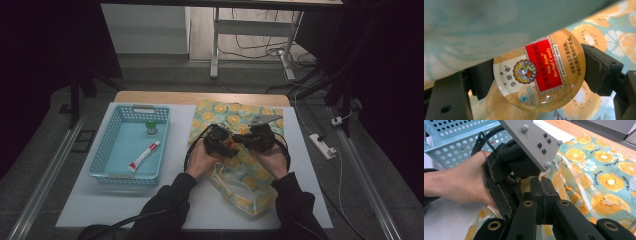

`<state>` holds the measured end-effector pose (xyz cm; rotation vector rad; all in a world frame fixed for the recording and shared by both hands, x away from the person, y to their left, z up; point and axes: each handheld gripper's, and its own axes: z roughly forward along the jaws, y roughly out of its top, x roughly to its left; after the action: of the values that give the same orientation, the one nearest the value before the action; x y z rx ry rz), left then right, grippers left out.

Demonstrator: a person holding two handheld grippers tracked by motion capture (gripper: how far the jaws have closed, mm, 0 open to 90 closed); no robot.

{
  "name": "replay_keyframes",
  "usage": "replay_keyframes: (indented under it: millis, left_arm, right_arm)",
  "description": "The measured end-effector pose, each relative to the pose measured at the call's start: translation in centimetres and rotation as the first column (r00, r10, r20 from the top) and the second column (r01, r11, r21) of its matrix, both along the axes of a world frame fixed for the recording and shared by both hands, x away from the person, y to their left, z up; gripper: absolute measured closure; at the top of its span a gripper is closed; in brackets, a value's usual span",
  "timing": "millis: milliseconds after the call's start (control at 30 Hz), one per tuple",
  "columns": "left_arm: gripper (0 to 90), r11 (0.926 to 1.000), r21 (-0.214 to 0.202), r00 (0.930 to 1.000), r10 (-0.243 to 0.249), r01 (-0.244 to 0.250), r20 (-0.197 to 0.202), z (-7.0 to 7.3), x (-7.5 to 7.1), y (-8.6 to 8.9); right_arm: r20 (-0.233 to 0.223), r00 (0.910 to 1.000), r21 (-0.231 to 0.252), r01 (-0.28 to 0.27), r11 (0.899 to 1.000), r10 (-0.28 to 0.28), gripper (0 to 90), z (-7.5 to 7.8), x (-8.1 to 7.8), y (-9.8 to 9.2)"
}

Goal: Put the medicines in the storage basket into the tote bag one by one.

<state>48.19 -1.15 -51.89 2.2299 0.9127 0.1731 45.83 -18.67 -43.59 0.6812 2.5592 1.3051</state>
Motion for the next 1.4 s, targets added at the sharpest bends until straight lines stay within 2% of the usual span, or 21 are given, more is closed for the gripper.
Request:
replay_keyframes:
  millis: [100,200,400,500,667,967,1167,1333,1400]
  left_arm:
    - [19.6,1.0000,0.003,1.0000,0.002,-0.002,-0.003,-0.2,0.1,-0.1]
    - [18.9,0.9999,0.003,0.9998,0.015,-0.015,0.010,-0.3,0.1,-0.2]
    - [14.7,0.9998,-0.014,0.9999,0.012,-0.012,0.007,0.3,-0.2,0.0]
    - [13.6,0.9999,-0.005,0.9999,0.010,-0.010,0.006,0.7,-0.6,0.0]
    - [10.7,0.9996,-0.015,0.9996,-0.025,0.025,-0.013,1.6,-1.4,0.3]
    - [7.5,0.9958,-0.057,0.9966,-0.075,0.072,-0.036,3.6,-3.4,0.7]
    - [2.7,0.9923,-0.036,0.9923,-0.119,0.118,-0.032,4.5,-4.7,0.6]
    - [0.0,0.9919,-0.049,0.9925,-0.119,0.117,-0.030,5.0,-5.5,1.3]
    - [0.0,0.9905,-0.076,0.9923,-0.118,0.115,-0.038,5.2,-5.8,1.7]
  right_arm:
    - [0.001,1.0000,-0.002,0.002,1.000,-0.002,90.0,0.0,0.0,0.0]
    - [0.005,1.0000,-0.005,0.004,1.000,-0.004,90.0,0.0,0.0,-0.1]
    - [0.009,0.9999,0.007,0.009,1.000,-0.009,90.0,0.3,0.0,-0.4]
    - [0.011,0.9999,0.013,0.011,1.000,-0.011,90.0,0.4,0.0,-0.5]
    - [0.012,0.9998,0.024,0.015,1.000,-0.015,90.0,0.6,0.0,-0.8]
    - [0.017,0.9998,0.028,0.009,1.000,-0.010,90.0,0.8,-0.2,-0.7]
    - [0.014,0.9999,0.032,0.010,0.999,-0.010,90.0,0.8,-0.1,-0.8]
    - [0.013,0.9999,0.038,0.001,0.999,-0.002,90.0,1.0,-0.3,-0.6]
    - [0.012,0.9999,0.037,-0.002,0.999,0.002,90.0,1.0,-0.3,-0.6]
